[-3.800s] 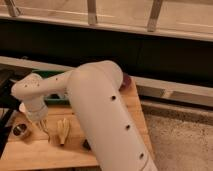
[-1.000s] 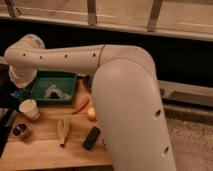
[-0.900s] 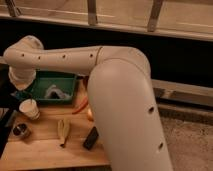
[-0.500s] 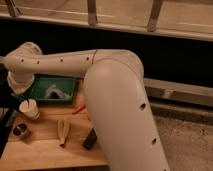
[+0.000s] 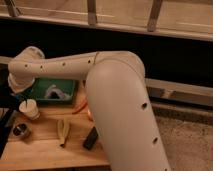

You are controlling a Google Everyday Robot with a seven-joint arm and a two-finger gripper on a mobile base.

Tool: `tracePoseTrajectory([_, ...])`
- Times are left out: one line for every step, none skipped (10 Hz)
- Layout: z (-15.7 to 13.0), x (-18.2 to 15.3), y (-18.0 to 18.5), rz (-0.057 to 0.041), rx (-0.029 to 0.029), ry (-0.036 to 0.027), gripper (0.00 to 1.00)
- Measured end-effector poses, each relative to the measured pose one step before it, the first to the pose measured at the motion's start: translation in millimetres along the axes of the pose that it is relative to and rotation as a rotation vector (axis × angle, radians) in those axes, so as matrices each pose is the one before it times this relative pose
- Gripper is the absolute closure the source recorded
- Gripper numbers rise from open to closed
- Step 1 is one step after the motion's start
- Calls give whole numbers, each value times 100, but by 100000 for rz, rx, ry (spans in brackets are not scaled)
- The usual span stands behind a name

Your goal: Place fork in paper cup

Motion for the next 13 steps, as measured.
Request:
tracePoseTrajectory([354, -3, -140, 894, -985, -1250, 100])
tracePoseTrajectory([377, -68, -170, 722, -929, -1289, 100])
tracePoseTrajectory([277, -112, -195, 429, -598, -973, 100])
tracePoseTrajectory([140, -411, -257, 324, -420, -1370, 100])
tracePoseTrajectory([164, -314, -98, -335, 6, -792, 100])
tracePoseTrajectory([225, -187, 142, -315, -213, -532, 100])
tracePoseTrajectory([92, -16, 178, -130, -176, -74, 100])
tracePoseTrajectory([-11, -4, -58, 141, 66, -20, 100])
tracePoseTrajectory([-63, -1, -197, 222, 168, -69, 100])
tracePoseTrajectory([0, 1, -26, 17, 29, -8, 100])
tracePoseTrajectory([16, 2, 52, -36, -46, 21, 100])
tracePoseTrajectory([74, 10, 105, -134, -48, 64, 100])
tracePoseTrajectory([120, -64, 5, -187, 99, -653, 100])
